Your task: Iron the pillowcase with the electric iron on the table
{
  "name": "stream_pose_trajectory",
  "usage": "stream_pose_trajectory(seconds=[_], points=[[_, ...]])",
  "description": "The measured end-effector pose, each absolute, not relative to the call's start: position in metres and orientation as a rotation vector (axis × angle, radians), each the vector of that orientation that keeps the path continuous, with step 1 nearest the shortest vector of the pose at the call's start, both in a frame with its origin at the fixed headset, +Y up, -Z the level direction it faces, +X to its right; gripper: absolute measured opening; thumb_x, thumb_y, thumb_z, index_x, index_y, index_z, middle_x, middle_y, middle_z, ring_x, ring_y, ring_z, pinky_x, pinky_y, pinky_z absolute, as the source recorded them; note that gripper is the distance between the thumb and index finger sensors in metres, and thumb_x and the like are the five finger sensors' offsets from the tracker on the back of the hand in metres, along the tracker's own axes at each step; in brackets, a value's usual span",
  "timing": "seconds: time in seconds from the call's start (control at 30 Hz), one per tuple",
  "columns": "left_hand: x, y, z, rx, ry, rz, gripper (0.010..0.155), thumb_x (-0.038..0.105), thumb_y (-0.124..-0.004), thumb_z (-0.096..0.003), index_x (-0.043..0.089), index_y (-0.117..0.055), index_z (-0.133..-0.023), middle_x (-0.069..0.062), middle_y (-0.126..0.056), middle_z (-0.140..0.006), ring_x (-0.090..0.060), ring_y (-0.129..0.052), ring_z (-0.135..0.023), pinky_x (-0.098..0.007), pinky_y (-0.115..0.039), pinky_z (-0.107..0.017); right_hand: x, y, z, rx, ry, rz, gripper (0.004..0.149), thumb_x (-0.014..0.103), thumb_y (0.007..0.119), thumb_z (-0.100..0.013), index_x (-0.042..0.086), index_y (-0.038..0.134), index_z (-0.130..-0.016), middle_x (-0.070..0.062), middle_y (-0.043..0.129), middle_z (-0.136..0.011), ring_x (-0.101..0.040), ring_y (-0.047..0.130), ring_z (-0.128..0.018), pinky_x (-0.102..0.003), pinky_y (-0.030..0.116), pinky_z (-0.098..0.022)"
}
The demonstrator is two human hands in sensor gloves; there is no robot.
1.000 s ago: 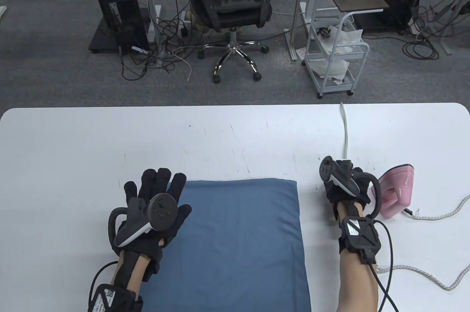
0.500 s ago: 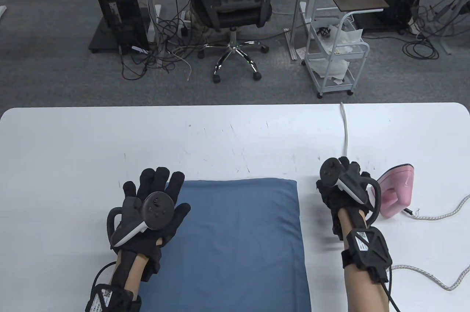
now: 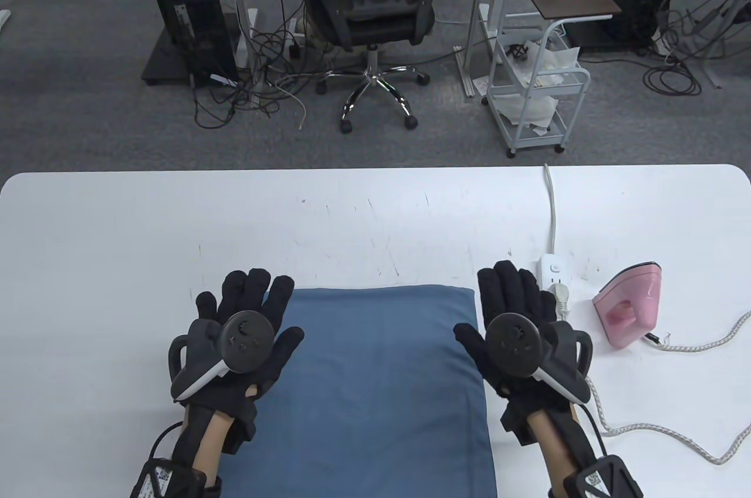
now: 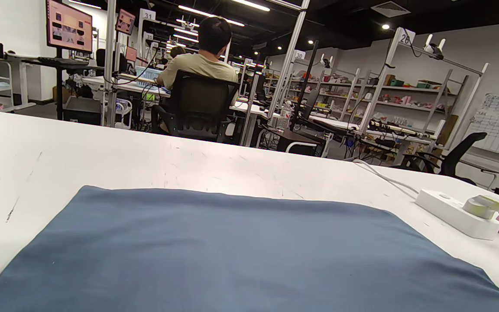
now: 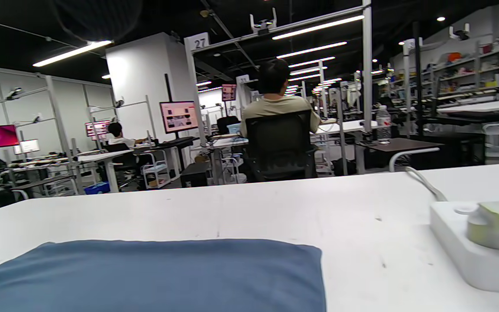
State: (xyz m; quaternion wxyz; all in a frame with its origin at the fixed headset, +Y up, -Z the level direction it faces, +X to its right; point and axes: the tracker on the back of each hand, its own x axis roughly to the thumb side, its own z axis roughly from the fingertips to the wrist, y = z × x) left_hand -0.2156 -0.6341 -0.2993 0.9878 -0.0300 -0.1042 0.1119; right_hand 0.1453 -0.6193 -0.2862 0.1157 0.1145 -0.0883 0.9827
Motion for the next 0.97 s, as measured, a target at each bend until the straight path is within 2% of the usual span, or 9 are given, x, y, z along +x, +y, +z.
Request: stream_pose_trajectory(seconds=[0.23, 0.97], points=[[-0.216, -0.635, -0.300, -0.062, -0.194, 0.218, 0.075, 0.063, -0.047, -0.0493, 0.041, -0.006, -0.108, -0.004, -0.001, -0.119, -0.037, 0.001, -0.110, -0.072, -0.008, -0.073, 0.137, -0.635, -0.281, 0.407, -0.172, 2.922, 0.090, 0.054, 0.061, -0.051, 0.009, 0.012, -0.111, -0.023, 0.006, -0.118, -0.057, 0.011, -0.101, -0.075, 0.024, -0.068], [-0.213, -0.638, -0.300, -0.068, -0.200, 0.186, 0.075, 0.063, -0.047, -0.0493, 0.041, -0.005, -0.108, -0.003, 0.000, -0.119, -0.037, 0.002, -0.110, -0.072, -0.007, -0.073, 0.150, -0.636, -0.288, 0.350, -0.135, 2.863, 0.088, 0.053, 0.062, -0.052, 0.007, 0.016, -0.112, -0.025, 0.009, -0.118, -0.058, 0.015, -0.101, -0.075, 0.026, -0.069]])
